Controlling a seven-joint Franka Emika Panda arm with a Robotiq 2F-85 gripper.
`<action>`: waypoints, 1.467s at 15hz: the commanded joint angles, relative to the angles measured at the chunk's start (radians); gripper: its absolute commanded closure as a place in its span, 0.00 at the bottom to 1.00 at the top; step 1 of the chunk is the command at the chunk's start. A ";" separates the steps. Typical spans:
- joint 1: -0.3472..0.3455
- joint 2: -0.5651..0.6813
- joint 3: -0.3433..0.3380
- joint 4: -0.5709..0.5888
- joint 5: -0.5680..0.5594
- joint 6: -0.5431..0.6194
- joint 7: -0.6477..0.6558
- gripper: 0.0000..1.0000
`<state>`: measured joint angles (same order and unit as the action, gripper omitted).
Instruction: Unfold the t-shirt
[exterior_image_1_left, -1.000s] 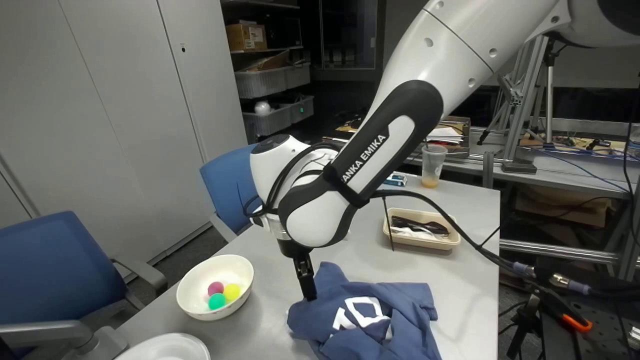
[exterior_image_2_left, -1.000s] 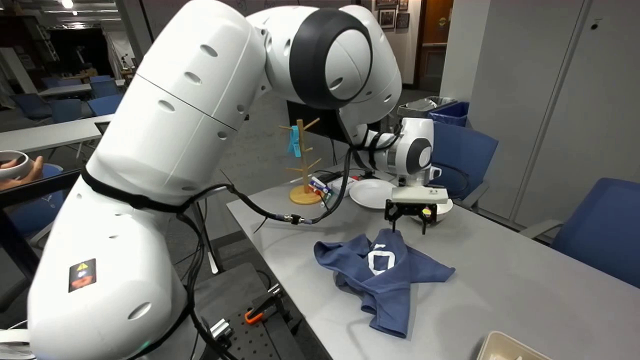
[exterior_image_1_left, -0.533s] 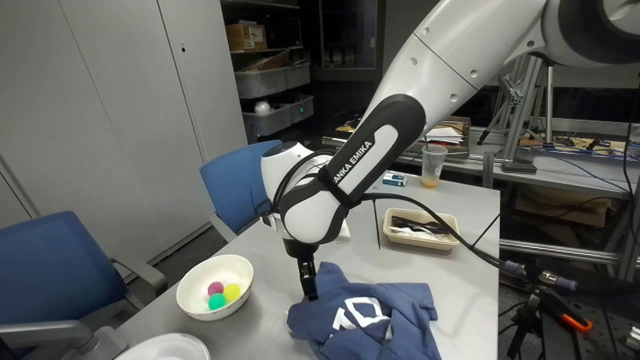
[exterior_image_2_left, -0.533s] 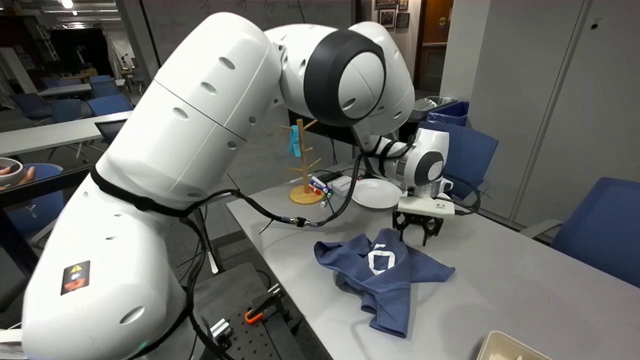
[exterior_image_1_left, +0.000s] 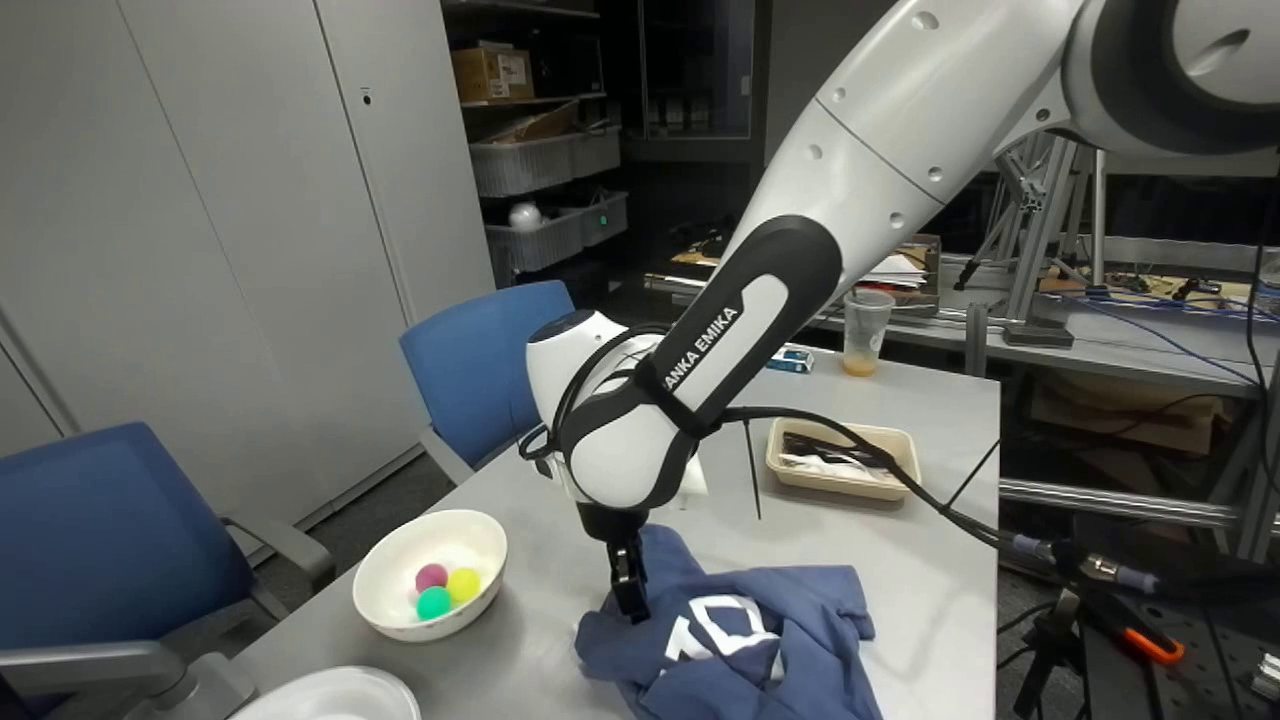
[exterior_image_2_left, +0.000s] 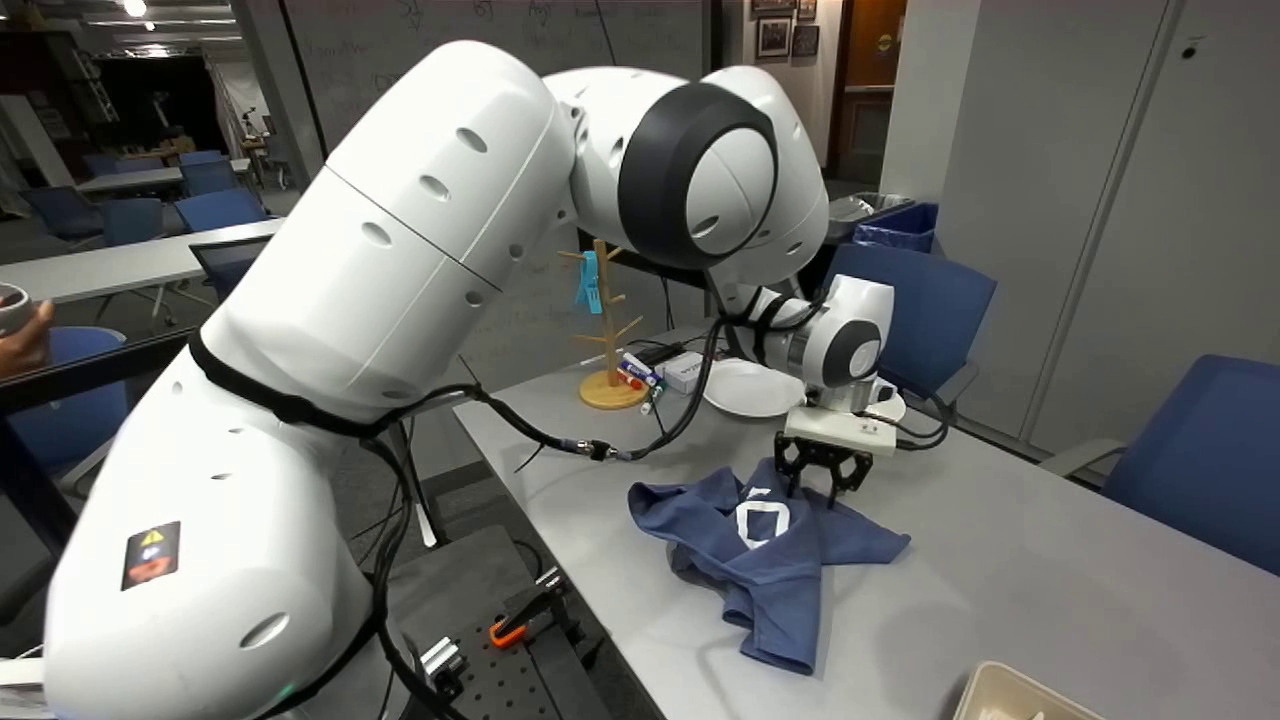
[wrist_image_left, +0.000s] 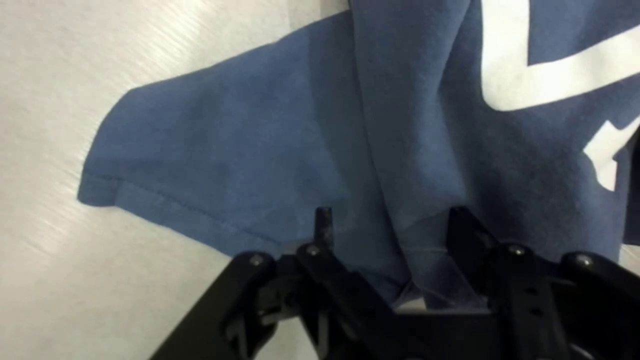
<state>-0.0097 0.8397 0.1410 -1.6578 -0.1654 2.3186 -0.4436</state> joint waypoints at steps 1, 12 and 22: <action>0.024 -0.006 -0.001 0.022 0.009 -0.043 0.026 0.38; 0.087 -0.089 -0.018 -0.007 -0.013 -0.101 0.091 0.39; 0.054 -0.064 -0.040 0.040 0.006 -0.188 0.078 0.49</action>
<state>0.0579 0.7520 0.1121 -1.6554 -0.1687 2.1800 -0.3695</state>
